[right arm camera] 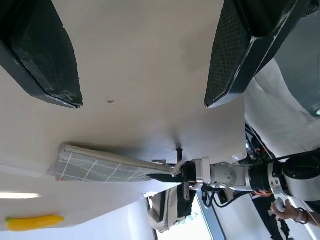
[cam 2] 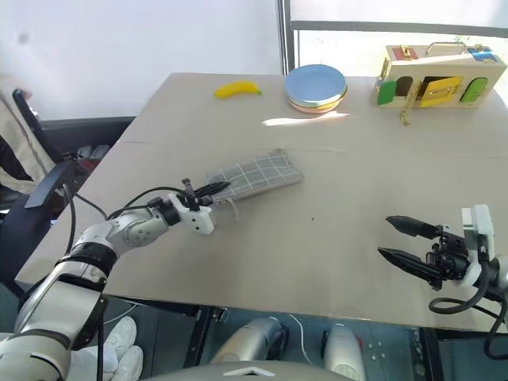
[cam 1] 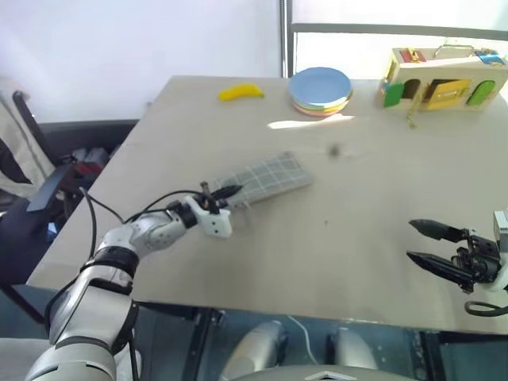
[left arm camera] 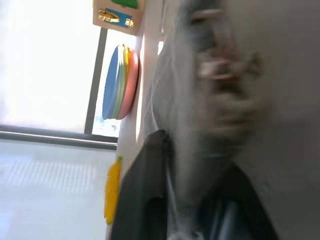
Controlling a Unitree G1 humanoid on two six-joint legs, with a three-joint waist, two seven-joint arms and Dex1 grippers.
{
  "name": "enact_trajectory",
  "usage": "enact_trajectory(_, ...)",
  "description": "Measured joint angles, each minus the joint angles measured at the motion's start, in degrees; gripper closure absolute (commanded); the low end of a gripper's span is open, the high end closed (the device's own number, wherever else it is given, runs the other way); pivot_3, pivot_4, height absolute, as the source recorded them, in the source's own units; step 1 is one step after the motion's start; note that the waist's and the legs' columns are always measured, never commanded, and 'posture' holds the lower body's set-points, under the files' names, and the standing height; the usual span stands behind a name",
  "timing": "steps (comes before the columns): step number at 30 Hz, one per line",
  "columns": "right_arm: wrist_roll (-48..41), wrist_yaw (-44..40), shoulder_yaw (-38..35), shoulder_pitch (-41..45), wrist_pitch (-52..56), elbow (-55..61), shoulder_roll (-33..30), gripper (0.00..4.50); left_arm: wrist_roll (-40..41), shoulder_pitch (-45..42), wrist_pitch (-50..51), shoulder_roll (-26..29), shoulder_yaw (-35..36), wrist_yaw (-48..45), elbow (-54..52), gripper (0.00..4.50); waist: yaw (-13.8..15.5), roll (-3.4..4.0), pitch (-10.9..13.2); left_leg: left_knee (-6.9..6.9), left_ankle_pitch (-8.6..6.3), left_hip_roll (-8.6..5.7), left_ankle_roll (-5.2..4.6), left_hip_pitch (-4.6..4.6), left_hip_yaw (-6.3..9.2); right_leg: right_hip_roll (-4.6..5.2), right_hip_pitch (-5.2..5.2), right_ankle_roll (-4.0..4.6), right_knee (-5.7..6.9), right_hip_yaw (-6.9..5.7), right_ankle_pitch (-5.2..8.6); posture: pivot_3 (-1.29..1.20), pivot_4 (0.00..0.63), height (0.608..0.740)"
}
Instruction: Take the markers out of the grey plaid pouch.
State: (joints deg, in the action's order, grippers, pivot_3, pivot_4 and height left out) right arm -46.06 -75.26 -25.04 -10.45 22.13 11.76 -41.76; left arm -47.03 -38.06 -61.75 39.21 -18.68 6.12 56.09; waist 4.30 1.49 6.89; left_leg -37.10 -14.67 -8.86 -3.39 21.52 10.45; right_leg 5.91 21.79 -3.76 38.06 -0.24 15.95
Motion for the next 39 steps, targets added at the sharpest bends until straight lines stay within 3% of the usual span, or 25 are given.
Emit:
enact_trajectory(4, 1.4, 1.9, 0.1, 0.8, -1.1, 0.9, 0.0, 0.54, 5.9, -0.1, -0.5, -1.4, 0.3, -4.2, 1.2, 4.43, 0.0, 0.06, -0.1, -0.04, 0.0, -0.01, -0.02, 0.04, 0.0, 0.0, 0.01, 0.0, 0.0, 0.0, 0.0, 0.0, 0.15, 0.74)
enact_trajectory(8, 2.4, 7.7, 2.9, 7.0, -1.0, 4.4, 1.5, 0.54, 18.2, 1.8, 3.7, -6.8, 2.5, -14.1, -2.9, 4.43, -0.2, -0.03, 0.0, -0.15, 0.01, -0.03, -0.03, 0.27, 0.03, 0.01, 0.14, -0.01, -0.04, -0.02, -0.02, 0.0, 0.15, 0.74)
enact_trajectory(14, 8.1, 20.4, 12.5, 17.4, 1.9, 11.0, 3.1, 0.54, 34.2, 7.6, 21.7, -16.7, 2.8, -28.9, -21.8, 4.43, -2.1, -0.87, 0.3, -0.57, 0.07, -0.04, 0.05, 1.36, 0.06, 0.0, 1.02, 0.0, -0.04, -0.02, -0.03, 0.0, 0.15, 0.74)
enact_trajectory(20, 17.1, 29.9, 22.1, 23.4, 3.8, 12.1, 7.1, 0.54, 42.9, 9.9, 44.7, -25.3, 3.6, -32.7, -39.2, 4.43, -4.2, -1.23, 0.5, -0.68, 0.08, -0.01, 0.05, 1.34, 0.05, -0.05, 0.99, -0.01, -0.01, -0.02, -0.03, 0.0, 0.15, 0.74)
enact_trajectory(28, 19.9, 36.7, 24.0, 25.6, 3.0, 6.6, 14.7, 0.54, 46.5, 13.2, 57.5, -27.5, 3.4, -35.7, -49.3, 4.43, -4.7, -1.26, 0.5, -0.84, 0.1, -0.01, 0.09, 1.21, 0.05, -0.11, 0.95, -0.01, 0.24, 0.02, -0.03, 0.0, 0.15, 0.74)
enact_trajectory(39, 16.9, 39.5, 22.1, 29.5, 2.8, 8.4, 17.6, 0.54, 46.5, 13.6, 61.0, -27.7, 3.4, -36.4, -50.4, 4.43, -4.7, -1.27, 0.5, -0.84, 0.1, -0.02, 0.09, 1.22, 0.04, -0.11, 0.96, 0.0, 0.23, 0.04, -0.03, 0.0, 0.15, 0.74)
